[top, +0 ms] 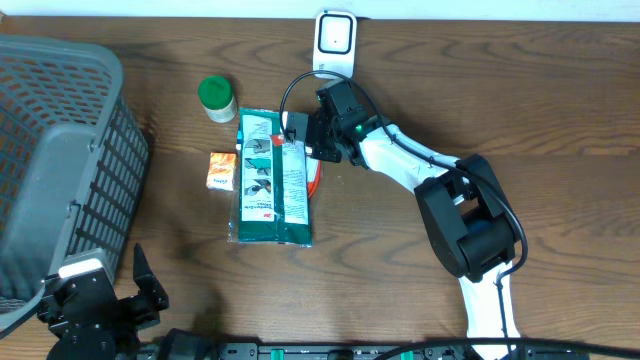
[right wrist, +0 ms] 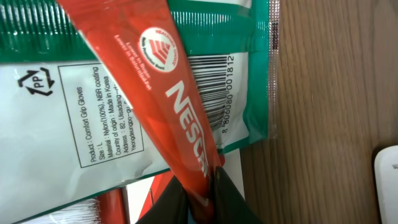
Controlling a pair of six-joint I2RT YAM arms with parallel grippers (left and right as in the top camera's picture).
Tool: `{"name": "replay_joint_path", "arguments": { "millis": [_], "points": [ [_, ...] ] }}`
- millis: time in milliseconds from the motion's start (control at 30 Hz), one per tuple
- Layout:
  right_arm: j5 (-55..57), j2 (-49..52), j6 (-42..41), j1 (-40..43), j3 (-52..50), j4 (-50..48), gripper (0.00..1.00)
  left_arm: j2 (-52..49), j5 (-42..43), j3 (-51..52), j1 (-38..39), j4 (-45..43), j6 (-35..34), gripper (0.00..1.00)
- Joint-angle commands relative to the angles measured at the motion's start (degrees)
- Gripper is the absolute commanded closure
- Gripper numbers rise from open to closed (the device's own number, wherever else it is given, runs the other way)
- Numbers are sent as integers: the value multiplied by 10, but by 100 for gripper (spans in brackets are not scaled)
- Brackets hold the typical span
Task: Scan the item barcode
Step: 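Grasp the Nescafe stick end with the right gripper, then lift the Nescafe stick up and to the right with the right gripper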
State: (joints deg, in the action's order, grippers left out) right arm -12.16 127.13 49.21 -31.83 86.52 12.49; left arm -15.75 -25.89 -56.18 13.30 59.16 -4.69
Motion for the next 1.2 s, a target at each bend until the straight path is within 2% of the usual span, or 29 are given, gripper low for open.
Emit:
{"name": "replay_joint_path", "arguments": {
  "millis": [0, 267, 633, 833, 967, 1167],
  "points": [
    [-8, 14, -40, -2, 9, 0, 90, -4, -8, 5, 2, 2, -3, 16],
    [-18, 13, -108, -2, 12, 2, 95, -4, -8, 5, 2, 5, -3, 16],
    [-18, 9, -139, -2, 35, 16, 99, -4, -8, 5, 2, 15, -3, 16],
    [-27, 9, -173, -1, 75, 67, 99, -4, -8, 5, 2, 17, -3, 16],
    [-73, 9, -201, 3, 125, 121, 99, -4, -8, 5, 2, 17, -3, 16],
    [-173, 9, -292, 41, 217, 193, 99, -4, -8, 5, 2, 17, -3, 16]
  ]
}}
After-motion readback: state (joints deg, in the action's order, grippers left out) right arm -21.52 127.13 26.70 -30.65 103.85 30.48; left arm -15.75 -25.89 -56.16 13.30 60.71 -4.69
